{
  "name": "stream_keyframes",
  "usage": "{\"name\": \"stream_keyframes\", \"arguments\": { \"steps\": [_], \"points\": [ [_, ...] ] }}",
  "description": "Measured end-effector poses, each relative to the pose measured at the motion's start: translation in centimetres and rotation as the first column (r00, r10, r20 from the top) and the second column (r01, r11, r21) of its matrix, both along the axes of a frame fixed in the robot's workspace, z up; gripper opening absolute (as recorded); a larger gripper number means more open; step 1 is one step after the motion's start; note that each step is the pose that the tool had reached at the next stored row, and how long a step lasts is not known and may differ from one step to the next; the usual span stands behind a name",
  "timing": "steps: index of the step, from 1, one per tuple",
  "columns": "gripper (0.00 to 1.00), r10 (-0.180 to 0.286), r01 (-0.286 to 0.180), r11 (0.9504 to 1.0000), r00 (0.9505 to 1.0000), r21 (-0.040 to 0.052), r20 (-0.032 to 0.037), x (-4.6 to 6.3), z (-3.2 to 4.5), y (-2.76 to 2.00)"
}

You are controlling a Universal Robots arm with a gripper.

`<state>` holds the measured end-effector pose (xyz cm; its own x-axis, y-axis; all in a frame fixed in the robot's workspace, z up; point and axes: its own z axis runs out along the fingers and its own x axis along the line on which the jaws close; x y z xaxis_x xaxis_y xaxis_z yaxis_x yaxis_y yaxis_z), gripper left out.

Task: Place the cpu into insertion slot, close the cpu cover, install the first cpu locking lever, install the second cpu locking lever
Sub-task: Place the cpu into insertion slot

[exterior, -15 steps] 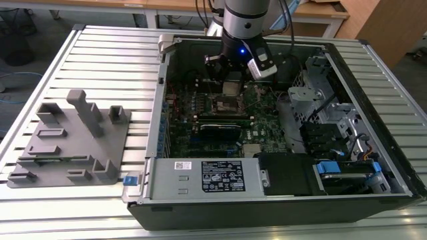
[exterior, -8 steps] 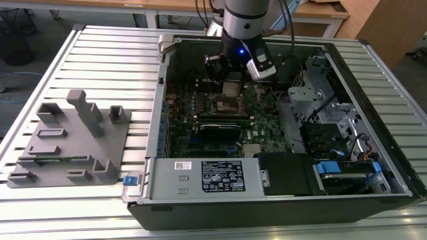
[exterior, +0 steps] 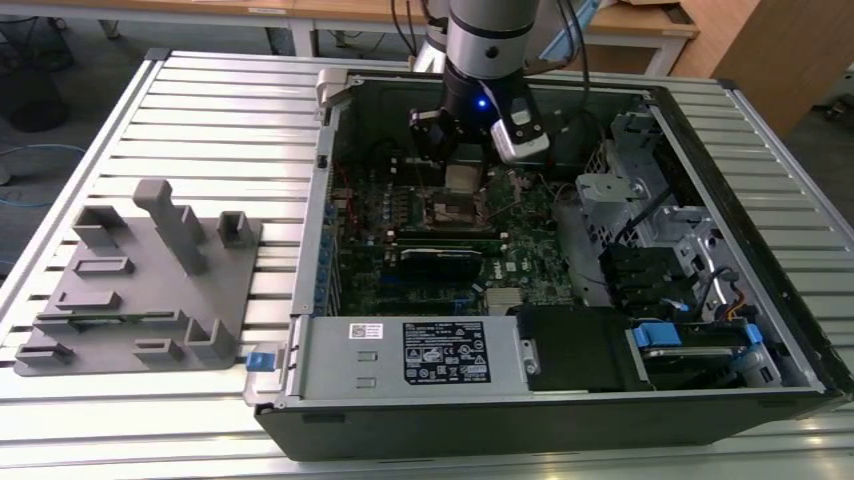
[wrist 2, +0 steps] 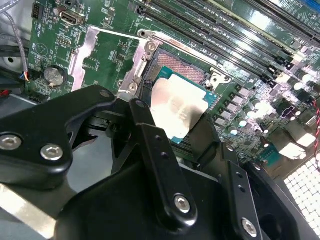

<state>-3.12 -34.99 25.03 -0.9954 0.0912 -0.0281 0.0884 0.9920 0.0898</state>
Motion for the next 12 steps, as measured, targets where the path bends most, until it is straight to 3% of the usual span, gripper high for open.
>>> {"name": "stream_keyframes", "arguments": {
  "steps": [6, 9, 12],
  "points": [
    [0.54, -0.109, 0.109, 0.9940, 0.9940, -0.0001, -0.0001, 0.00, -0.11, 0.00],
    [0.54, -0.163, 0.163, 0.9867, 0.9867, 0.0000, -0.0001, 0.00, -0.18, 0.00],
    [0.54, -0.217, 0.217, 0.9761, 0.9761, 0.0000, -0.0001, 0.00, -0.25, 0.00]
  ]
}}
